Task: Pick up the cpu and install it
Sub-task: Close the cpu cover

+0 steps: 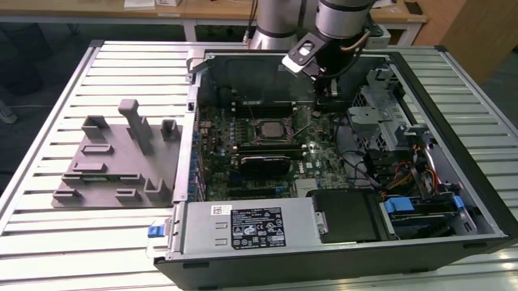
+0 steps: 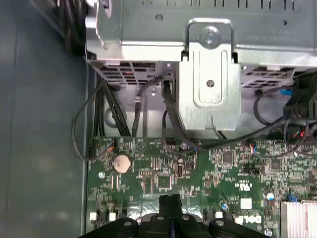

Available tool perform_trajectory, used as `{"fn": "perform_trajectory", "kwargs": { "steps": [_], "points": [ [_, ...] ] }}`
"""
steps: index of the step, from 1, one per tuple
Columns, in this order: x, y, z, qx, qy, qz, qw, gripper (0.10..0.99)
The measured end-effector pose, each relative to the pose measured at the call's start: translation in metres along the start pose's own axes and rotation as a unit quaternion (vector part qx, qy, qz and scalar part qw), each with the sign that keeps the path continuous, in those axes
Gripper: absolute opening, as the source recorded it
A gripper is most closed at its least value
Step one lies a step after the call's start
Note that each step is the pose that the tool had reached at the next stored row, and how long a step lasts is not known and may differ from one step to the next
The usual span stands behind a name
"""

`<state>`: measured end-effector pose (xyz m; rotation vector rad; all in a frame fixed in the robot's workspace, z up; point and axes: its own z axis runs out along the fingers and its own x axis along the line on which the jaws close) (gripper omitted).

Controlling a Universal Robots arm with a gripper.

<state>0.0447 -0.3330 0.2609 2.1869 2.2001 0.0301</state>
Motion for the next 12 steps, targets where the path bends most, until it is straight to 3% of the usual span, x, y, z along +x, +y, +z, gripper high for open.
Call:
{"fn": "perform_trajectory", "kwargs": {
  "steps": [4, 10, 11, 12],
  "points": [
    [0.0, 0.0032, 0.001, 0.0003, -0.0001, 0.0, 1.0, 0.106],
    [0.0001, 0.0028, 0.0104, 0.0001, 0.0, 0.0, 1.0, 0.106],
    [0.0003, -0.0009, 0.021, -0.0013, -0.0001, 0.0, 1.0, 0.106],
    [0.0003, -0.0037, 0.0209, -0.0026, 0.0, 0.0, 1.0, 0.106]
  ]
}}
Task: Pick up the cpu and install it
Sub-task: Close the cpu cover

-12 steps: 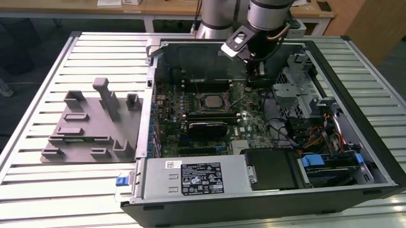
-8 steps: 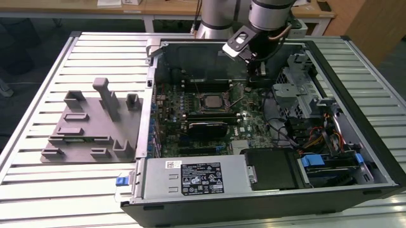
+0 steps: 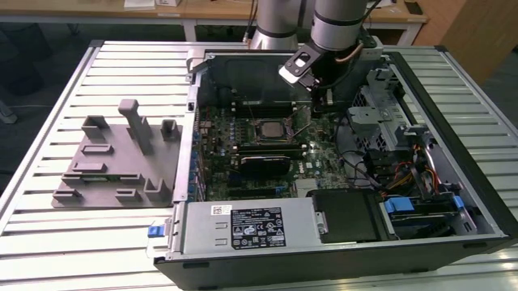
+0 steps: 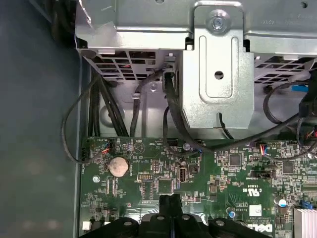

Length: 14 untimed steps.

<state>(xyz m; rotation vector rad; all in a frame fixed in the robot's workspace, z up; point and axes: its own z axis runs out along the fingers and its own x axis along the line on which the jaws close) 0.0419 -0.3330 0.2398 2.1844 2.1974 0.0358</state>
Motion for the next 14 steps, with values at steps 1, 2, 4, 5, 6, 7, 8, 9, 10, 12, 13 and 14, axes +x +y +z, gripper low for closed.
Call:
{"fn": "perform_trajectory", "kwargs": {
  "steps": [1, 2, 4, 5, 6, 7, 8, 9, 10, 12, 13, 14],
  "points": [
    [0.0, -0.0001, 0.0, 0.0001, 0.0, 0.0, 1.0, 0.106],
    [0.0, -0.0001, 0.0, 0.0, 0.0, 0.0, 1.0, 0.106],
    [0.0, -0.008, -0.0004, -0.0001, 0.0019, 0.0, 1.0, 0.106],
    [0.0001, -0.0108, -0.0005, -0.0002, 0.0025, 0.0, 1.0, 0.106],
    [0.0001, -0.0128, -0.0005, -0.0003, 0.0032, 0.0, 1.0, 0.106],
    [0.0001, -0.0143, -0.0006, -0.0003, 0.0036, 0.0, 1.0, 0.106],
    [0.0001, -0.0159, -0.0007, -0.0004, 0.0039, 0.0, 1.0, 0.106],
    [0.0001, -0.0176, -0.0008, -0.0004, 0.0043, 0.0, 1.0, 0.106],
    [0.0001, -0.0197, -0.001, -0.0005, 0.0048, 0.0, 1.0, 0.106],
    [0.0001, -0.0258, -0.0013, -0.0014, 0.0053, 0.001, 1.0, 0.106],
    [0.0001, -0.0288, -0.0014, -0.002, 0.0057, 0.001, 1.0, 0.106],
    [0.0001, -0.0386, -0.002, -0.0037, 0.0077, 0.001, 1.0, 0.106]
  ]
}}
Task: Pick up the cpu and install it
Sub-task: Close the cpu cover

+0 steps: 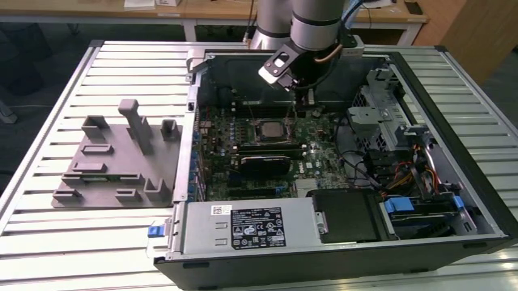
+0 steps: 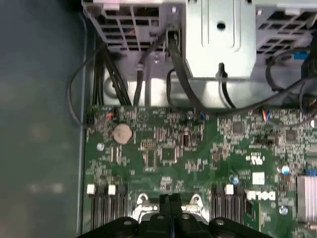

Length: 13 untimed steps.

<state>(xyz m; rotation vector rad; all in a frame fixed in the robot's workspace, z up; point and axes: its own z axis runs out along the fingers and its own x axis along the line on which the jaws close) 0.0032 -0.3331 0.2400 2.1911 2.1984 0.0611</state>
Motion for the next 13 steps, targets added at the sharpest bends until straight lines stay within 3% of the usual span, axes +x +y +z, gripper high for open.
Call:
{"fn": "perform_trajectory", "kwargs": {
  "steps": [13],
  "points": [
    [0.0001, -0.0046, -0.0001, 0.0023, 0.0015, 0.0, 1.0, 0.106]
  ]
}}
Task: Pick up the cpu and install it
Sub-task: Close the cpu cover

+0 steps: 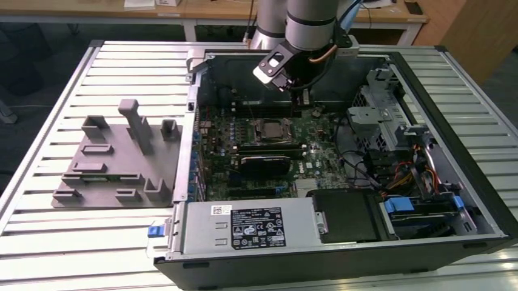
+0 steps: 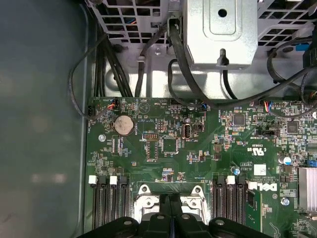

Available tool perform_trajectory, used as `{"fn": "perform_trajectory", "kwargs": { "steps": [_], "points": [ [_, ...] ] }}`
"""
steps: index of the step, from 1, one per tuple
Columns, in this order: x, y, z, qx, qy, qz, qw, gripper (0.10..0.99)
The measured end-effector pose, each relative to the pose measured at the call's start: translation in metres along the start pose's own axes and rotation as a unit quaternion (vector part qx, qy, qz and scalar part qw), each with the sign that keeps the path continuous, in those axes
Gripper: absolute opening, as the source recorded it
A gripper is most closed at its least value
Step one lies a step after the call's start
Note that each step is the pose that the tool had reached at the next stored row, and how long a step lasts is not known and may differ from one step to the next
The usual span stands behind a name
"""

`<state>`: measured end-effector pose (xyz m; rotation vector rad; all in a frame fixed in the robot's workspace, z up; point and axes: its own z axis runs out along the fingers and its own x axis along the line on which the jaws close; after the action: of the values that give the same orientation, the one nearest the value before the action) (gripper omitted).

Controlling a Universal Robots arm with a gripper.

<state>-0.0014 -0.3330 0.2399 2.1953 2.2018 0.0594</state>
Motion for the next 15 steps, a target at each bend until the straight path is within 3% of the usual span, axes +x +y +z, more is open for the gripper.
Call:
{"fn": "perform_trajectory", "kwargs": {
  "steps": [8, 15],
  "points": [
    [0.0, -0.0009, 0.0, 0.0, 0.0, 0.0, 1.0, 0.106],
    [0.0, -0.0142, -0.0007, 0.0, 0.0, 0.0, 1.0, 0.106]
  ]
}}
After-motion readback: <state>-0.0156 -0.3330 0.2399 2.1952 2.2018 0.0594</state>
